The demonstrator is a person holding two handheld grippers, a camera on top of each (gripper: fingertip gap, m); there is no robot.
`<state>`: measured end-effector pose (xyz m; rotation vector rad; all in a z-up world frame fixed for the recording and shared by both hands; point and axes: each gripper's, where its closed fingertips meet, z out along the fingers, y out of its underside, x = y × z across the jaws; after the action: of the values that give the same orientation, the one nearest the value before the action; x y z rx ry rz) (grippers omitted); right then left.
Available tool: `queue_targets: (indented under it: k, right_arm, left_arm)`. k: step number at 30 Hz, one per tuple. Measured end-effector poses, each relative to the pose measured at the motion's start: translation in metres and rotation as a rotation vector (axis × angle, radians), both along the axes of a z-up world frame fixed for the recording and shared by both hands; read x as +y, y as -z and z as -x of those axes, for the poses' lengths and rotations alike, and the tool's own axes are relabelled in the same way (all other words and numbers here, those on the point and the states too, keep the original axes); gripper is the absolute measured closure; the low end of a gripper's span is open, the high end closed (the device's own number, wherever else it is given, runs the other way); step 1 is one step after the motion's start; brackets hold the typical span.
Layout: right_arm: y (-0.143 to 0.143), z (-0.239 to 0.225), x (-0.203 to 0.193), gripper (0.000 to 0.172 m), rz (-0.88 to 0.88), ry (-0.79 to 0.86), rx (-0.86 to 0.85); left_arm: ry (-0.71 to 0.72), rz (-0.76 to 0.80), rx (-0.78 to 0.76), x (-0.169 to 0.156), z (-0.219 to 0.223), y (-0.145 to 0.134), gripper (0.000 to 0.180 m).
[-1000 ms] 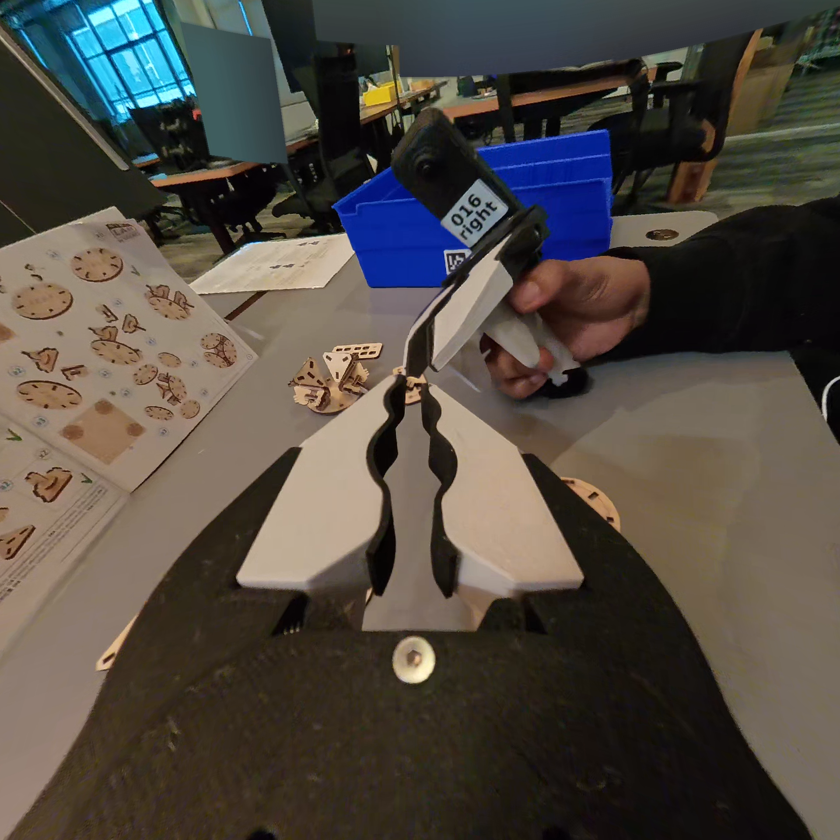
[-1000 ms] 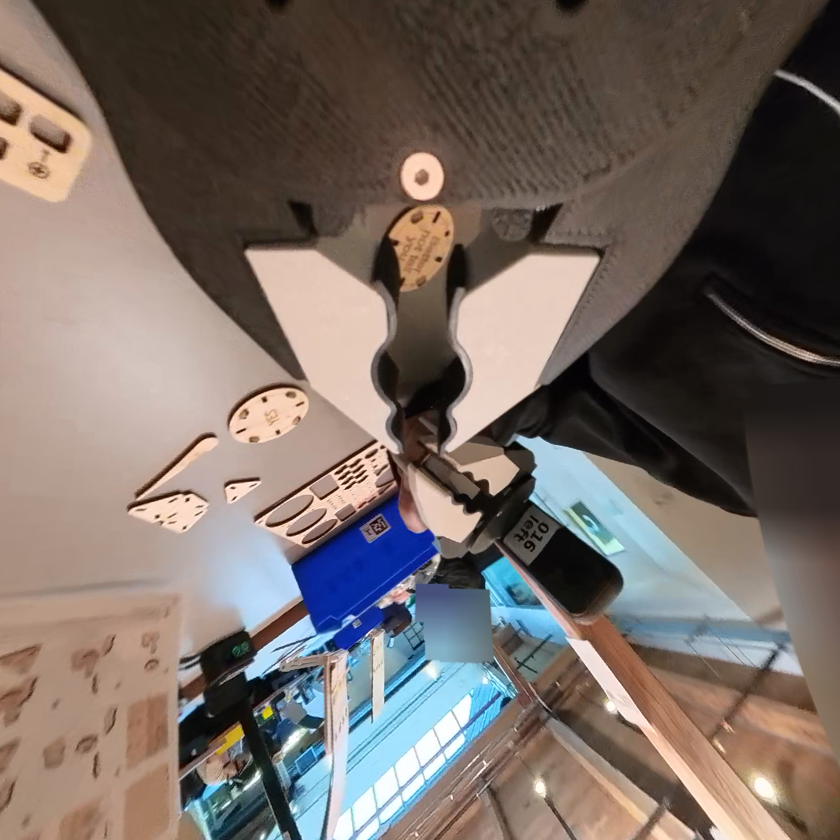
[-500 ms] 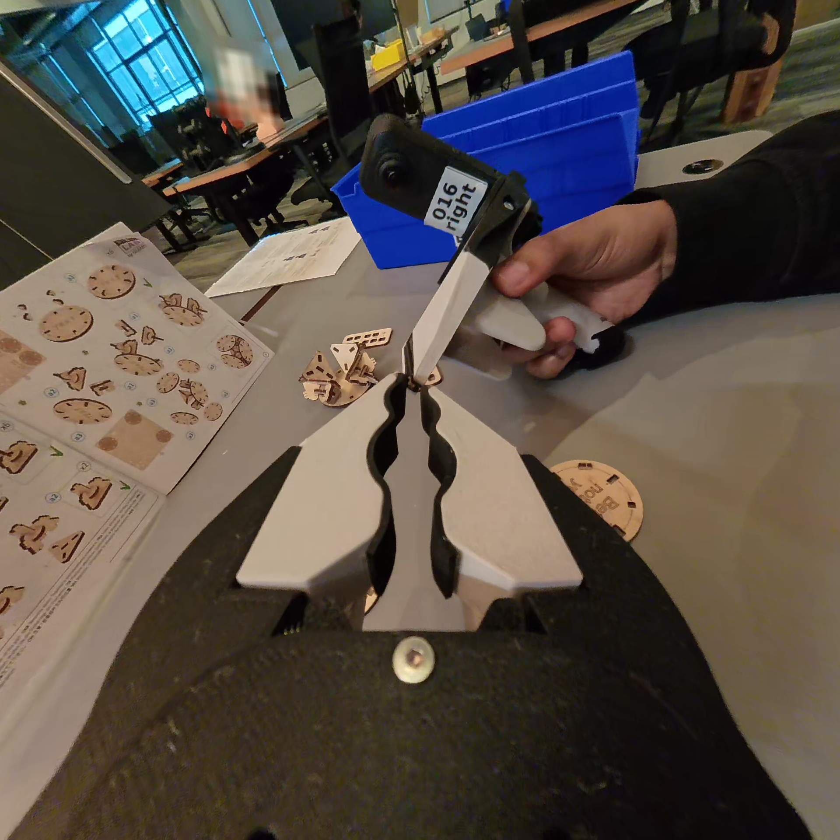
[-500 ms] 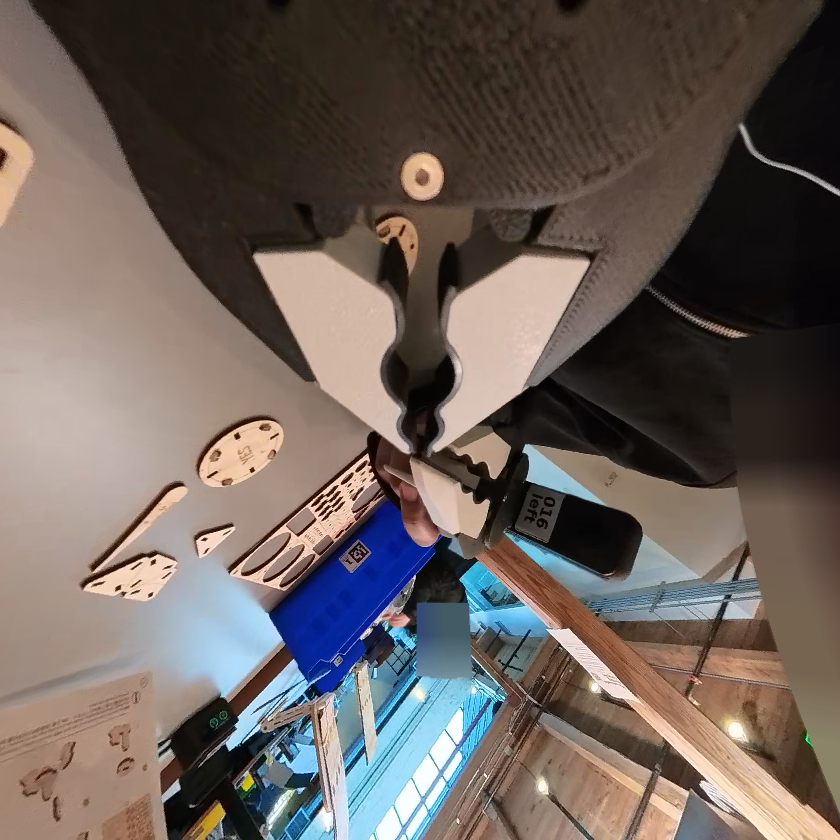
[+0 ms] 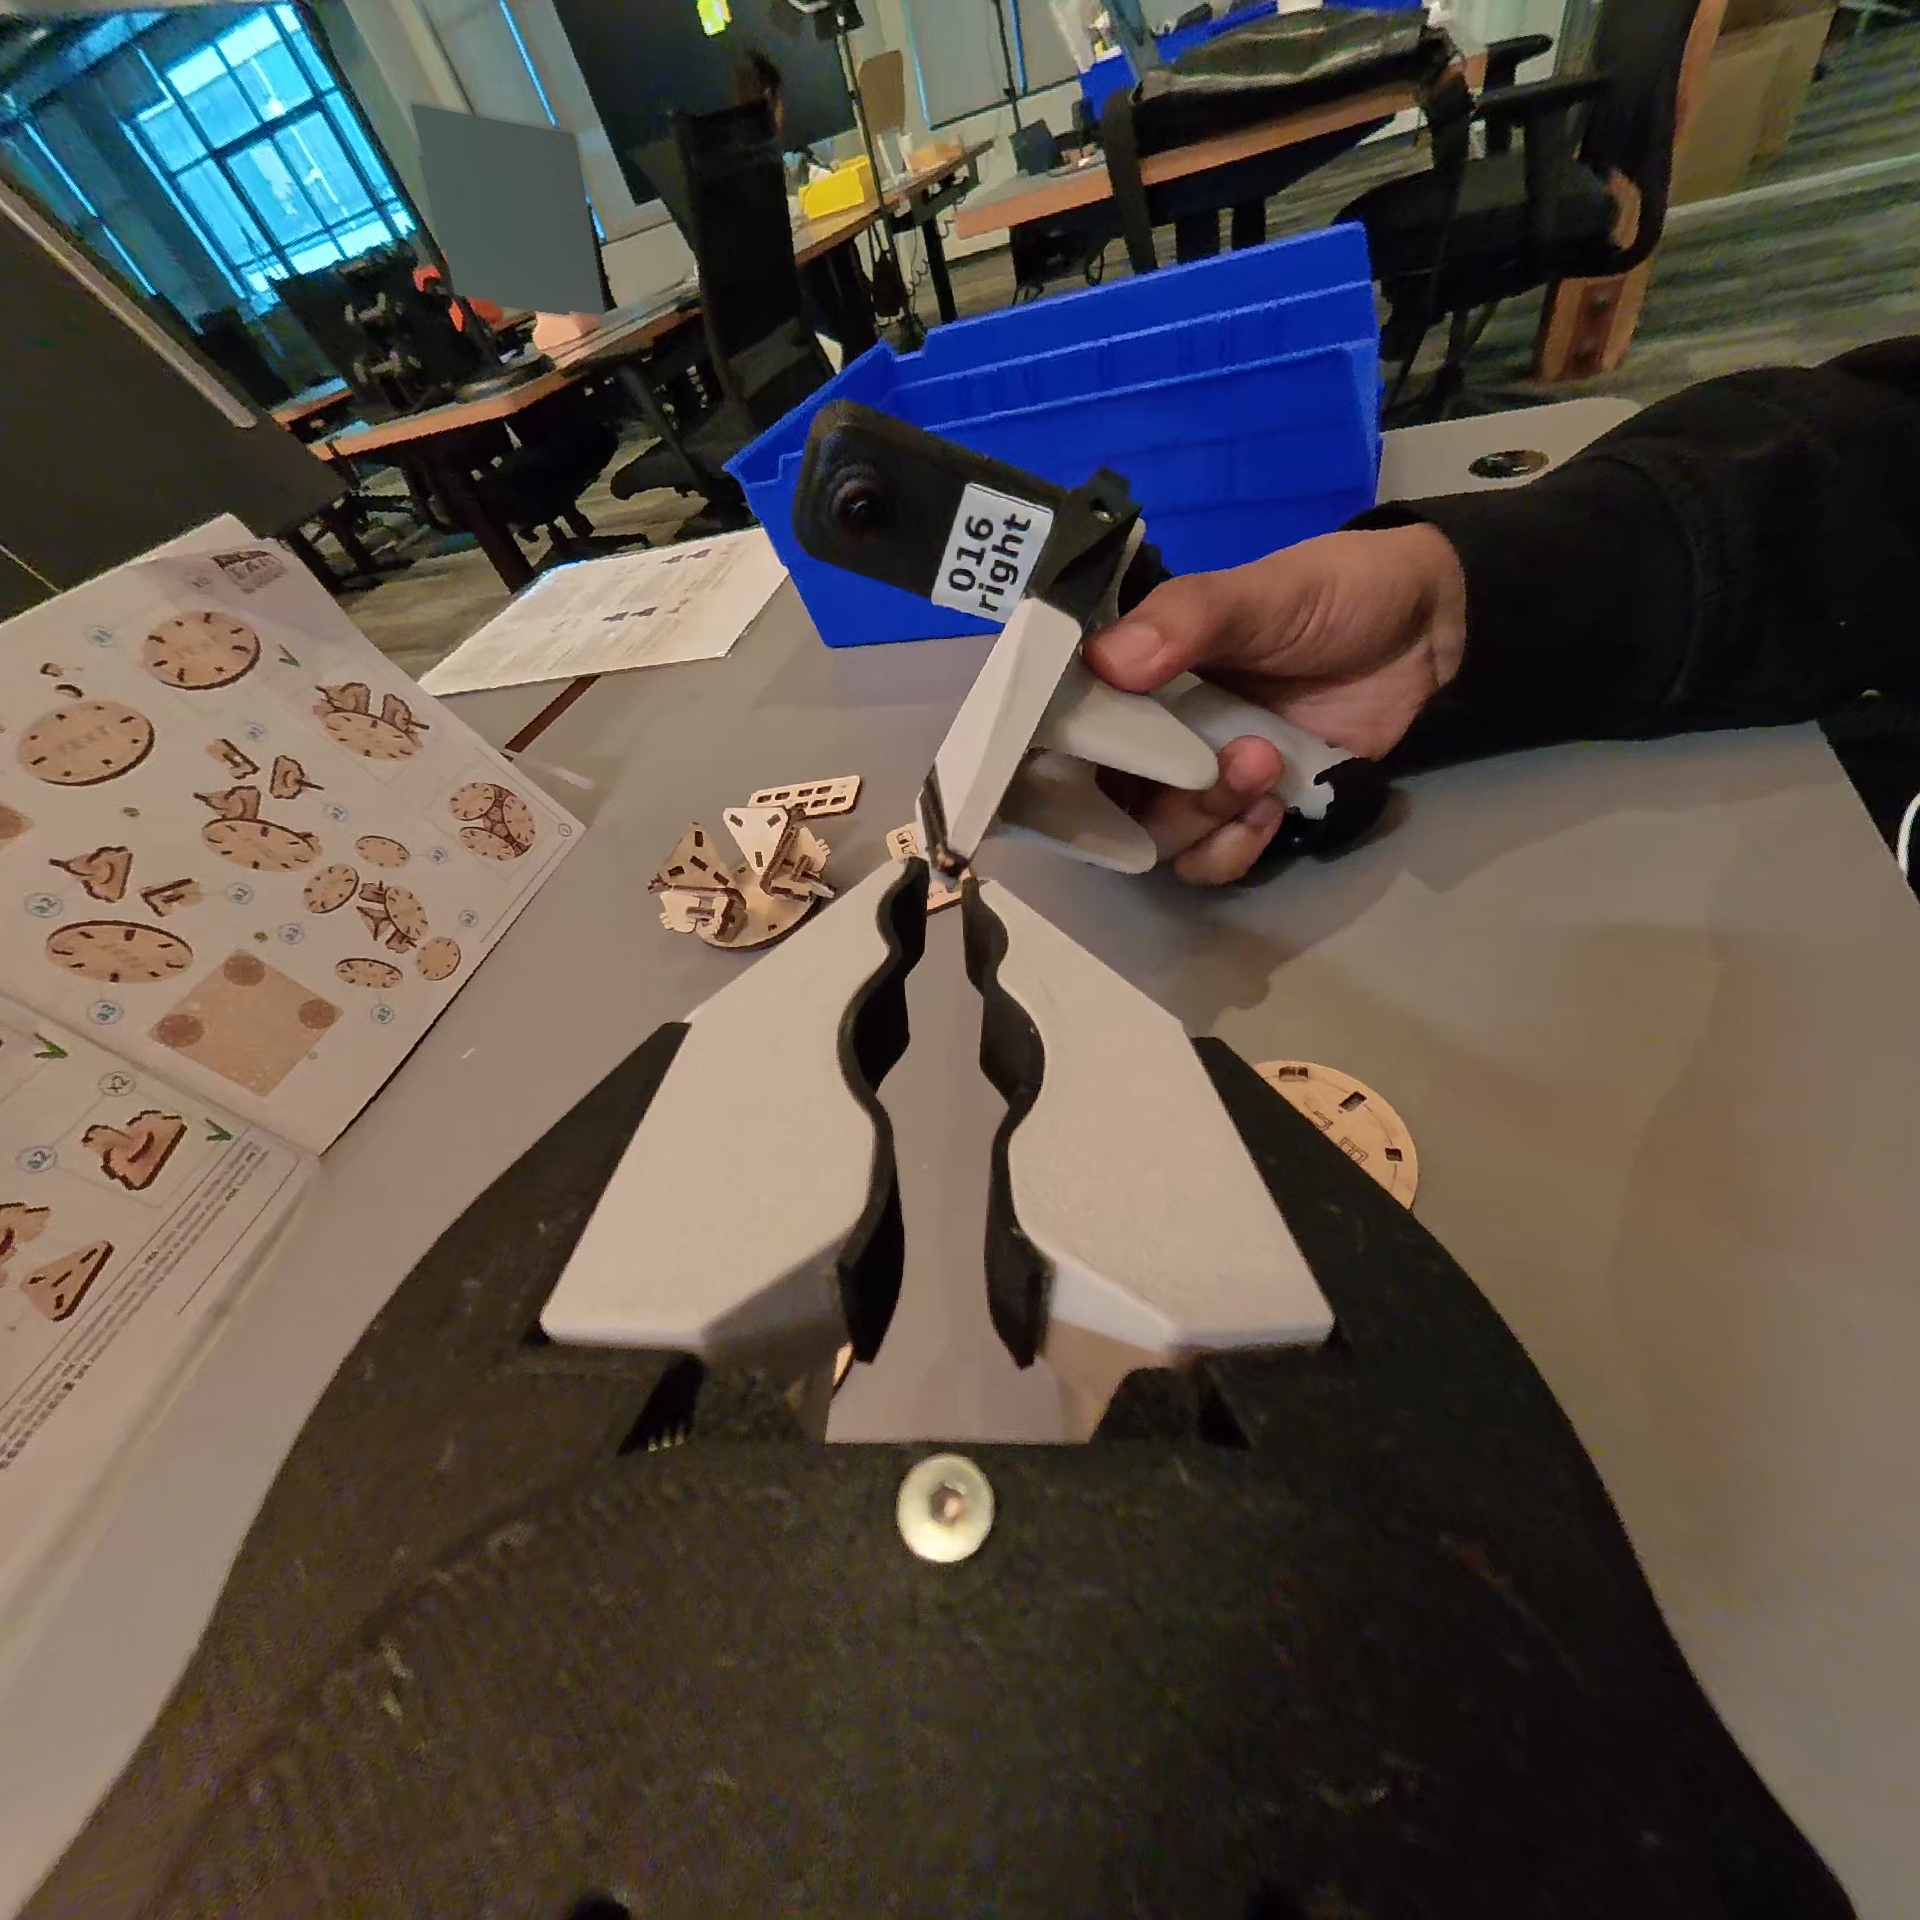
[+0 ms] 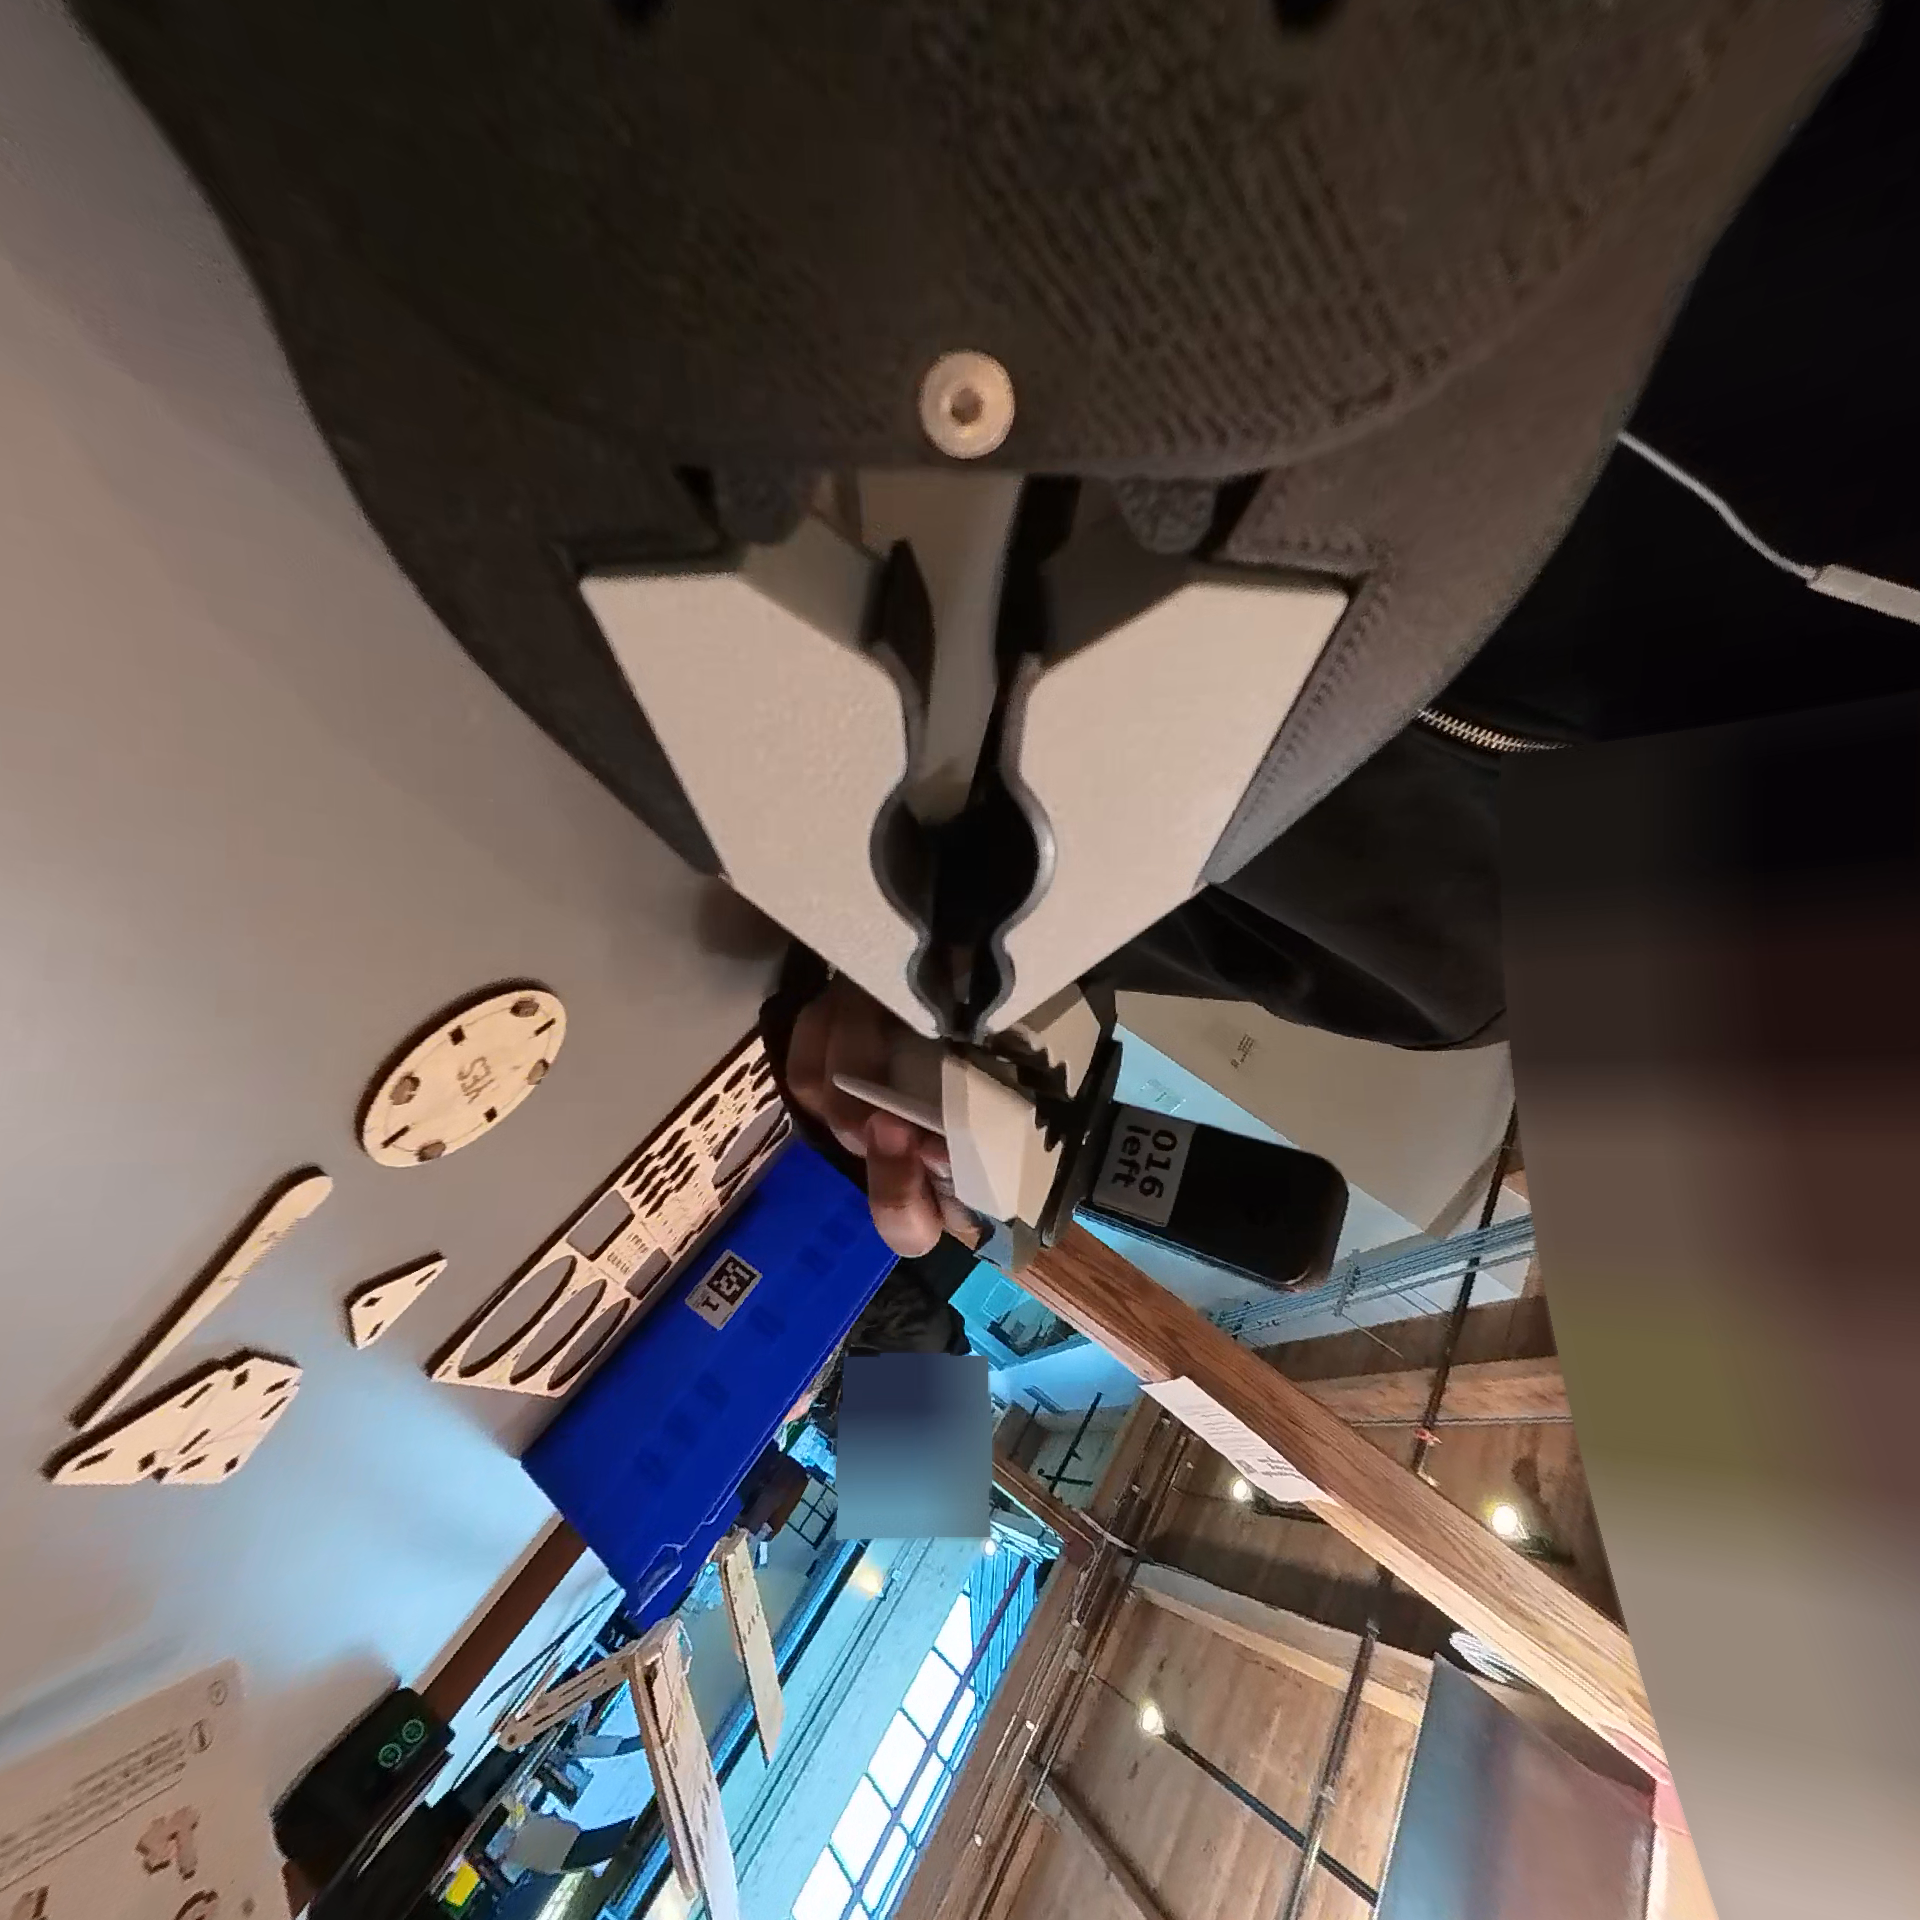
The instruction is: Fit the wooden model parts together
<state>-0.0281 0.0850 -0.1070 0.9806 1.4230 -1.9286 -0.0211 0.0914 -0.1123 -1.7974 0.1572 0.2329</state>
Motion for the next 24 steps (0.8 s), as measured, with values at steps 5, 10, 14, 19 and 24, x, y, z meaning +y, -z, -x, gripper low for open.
queue_targets:
  k: [5, 10, 14, 19, 24]
  right_arm:
    - [0.001, -0.003, -0.002, 0.172, -0.001, -0.028, -0.012]
    - [0.000, -0.006, -0.004, 0.172, 0.001, -0.050, -0.016]
    - [0.001, -0.009, -0.005, 0.172, -0.010, -0.067, -0.017]
    - [0.002, -0.011, -0.006, 0.172, -0.014, -0.082, -0.022]
    - [0.002, -0.014, -0.007, 0.172, -0.004, -0.110, -0.037]
  left_arm:
    - [0.010, 0.000, -0.009, 0.001, -0.001, 0.001, 0.180]
    - [0.044, -0.003, -0.035, -0.001, -0.005, 0.000, 0.180]
    - [0.065, -0.006, -0.065, -0.002, -0.005, 0.000, 0.179]
    - [0.093, -0.004, -0.080, -0.002, -0.009, 0.001, 0.180]
    - [0.127, -0.001, -0.101, -0.004, -0.012, 0.001, 0.179]
